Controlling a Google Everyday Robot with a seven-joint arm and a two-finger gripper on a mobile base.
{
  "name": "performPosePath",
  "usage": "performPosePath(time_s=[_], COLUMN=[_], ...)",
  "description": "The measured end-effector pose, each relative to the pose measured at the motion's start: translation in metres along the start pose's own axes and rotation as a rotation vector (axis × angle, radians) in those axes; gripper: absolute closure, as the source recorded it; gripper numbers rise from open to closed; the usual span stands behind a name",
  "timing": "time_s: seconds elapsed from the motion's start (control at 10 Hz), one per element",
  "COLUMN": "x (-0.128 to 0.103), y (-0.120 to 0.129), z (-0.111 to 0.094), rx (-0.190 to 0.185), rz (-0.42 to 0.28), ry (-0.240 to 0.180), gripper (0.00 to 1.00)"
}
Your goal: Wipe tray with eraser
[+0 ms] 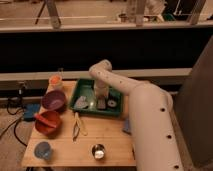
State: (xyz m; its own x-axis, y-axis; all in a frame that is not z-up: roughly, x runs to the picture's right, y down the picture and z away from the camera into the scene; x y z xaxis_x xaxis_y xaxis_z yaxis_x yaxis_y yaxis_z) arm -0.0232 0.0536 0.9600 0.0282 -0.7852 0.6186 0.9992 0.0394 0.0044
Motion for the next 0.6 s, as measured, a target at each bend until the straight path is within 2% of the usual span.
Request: performPosePath(time_s=[0.2, 0.6], x=[0.01, 0.02], y=[-0.013, -0.071], z=[-0.005, -0.01], rx=[0.007, 0.02], rz=[-0.007, -0.074], ry=[0.012, 0.039], gripper=[1.0, 1.0])
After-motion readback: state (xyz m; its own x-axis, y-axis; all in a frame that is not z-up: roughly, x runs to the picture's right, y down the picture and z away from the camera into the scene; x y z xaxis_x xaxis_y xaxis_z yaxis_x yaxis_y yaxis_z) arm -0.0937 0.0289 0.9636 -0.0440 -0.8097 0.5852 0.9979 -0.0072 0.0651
